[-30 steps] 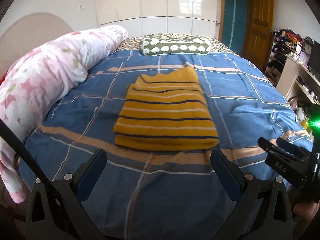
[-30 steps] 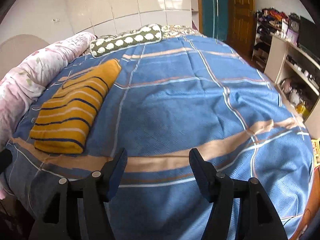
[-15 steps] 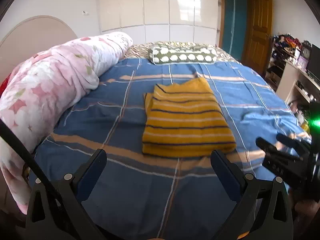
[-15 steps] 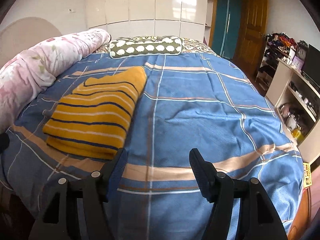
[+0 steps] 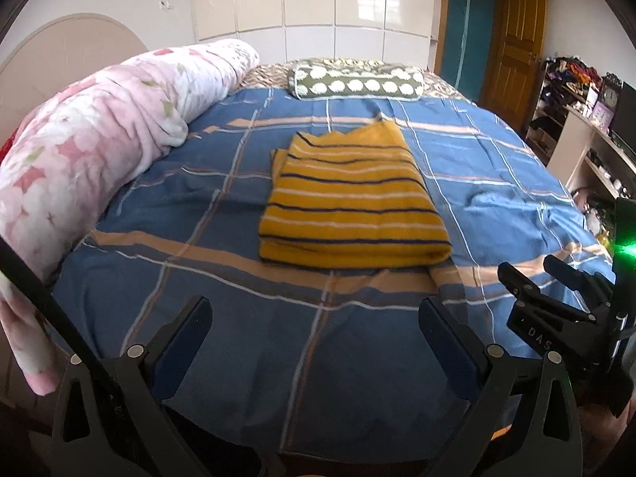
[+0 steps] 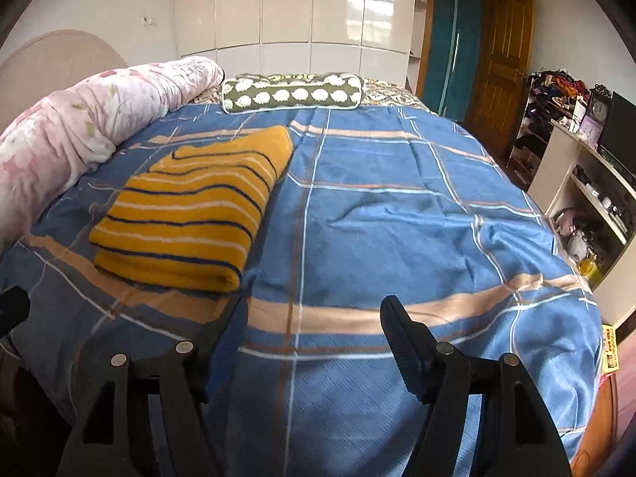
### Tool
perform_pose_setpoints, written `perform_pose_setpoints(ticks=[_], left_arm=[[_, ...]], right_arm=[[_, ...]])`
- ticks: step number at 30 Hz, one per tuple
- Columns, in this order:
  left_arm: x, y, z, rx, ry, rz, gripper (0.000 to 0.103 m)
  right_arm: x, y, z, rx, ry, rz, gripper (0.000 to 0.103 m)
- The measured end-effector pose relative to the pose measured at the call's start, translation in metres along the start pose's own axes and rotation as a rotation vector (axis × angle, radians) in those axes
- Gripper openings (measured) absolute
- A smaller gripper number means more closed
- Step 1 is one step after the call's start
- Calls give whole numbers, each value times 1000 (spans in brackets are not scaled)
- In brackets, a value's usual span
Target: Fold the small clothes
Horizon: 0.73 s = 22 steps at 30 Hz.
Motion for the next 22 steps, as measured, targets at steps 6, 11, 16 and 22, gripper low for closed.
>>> perform_pose_setpoints(ticks=[6, 11, 16, 22], left_arm=[[-5, -13, 13, 11, -16, -52, 103], [-8, -20, 19, 18, -20, -76, 103], [-10, -21, 20, 13, -27, -78, 103], [-11, -22, 13, 13, -10, -83, 103]], right_arm=[[-8, -6, 8, -9, 8, -9, 74], [-12, -12, 17, -11, -11, -30, 74], [-12, -12, 17, -17, -6, -32, 74], [-13, -14, 9, -15, 18, -41, 74]])
Point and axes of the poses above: each gripper's, at about its wrist camera, not at the fingertips, and y roughly against the way its jaws point, z to its right, x to its top, the point moved 8 cm from there along -y, roughly the way its jaws point, and after that the axes turned 11 degrees about -z, right-handed, at the moved point
